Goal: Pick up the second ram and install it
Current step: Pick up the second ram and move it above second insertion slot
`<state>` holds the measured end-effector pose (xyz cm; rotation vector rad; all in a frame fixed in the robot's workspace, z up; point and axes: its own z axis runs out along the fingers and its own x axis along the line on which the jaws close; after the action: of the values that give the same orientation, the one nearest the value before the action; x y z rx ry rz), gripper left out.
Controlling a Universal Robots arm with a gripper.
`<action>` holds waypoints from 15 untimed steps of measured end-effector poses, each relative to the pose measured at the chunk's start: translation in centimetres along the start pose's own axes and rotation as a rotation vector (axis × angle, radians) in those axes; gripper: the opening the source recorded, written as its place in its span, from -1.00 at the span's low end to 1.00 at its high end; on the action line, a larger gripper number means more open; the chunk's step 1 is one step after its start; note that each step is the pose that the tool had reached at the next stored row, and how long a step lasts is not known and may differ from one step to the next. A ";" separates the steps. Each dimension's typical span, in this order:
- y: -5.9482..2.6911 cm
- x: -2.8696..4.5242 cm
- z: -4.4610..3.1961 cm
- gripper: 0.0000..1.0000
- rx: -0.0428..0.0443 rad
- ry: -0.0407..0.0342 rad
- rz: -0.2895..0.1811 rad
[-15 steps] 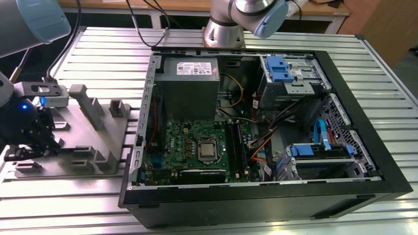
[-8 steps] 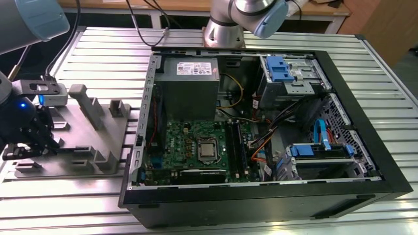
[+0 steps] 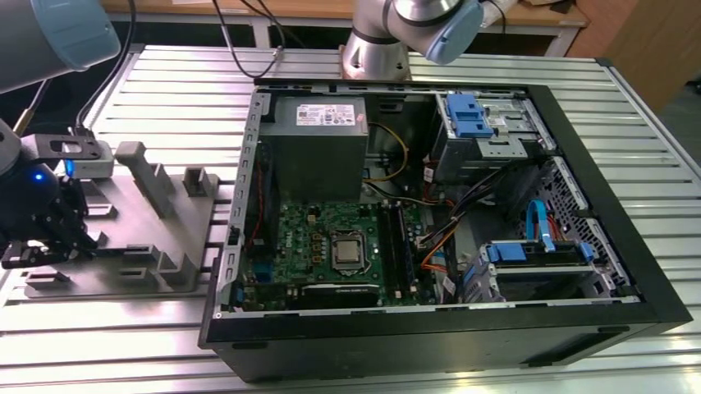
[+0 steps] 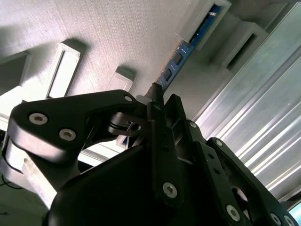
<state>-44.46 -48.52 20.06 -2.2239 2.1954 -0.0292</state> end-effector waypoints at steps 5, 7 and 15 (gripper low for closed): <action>-0.41 0.00 0.01 -0.51 -0.0016 -0.0002 0.000; -0.53 0.00 0.02 -0.51 -0.0017 -0.0003 0.000; -0.64 -0.06 0.06 -0.51 -0.0016 -0.0017 0.000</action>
<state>-43.83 -48.45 20.02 -2.2239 2.1952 -0.0256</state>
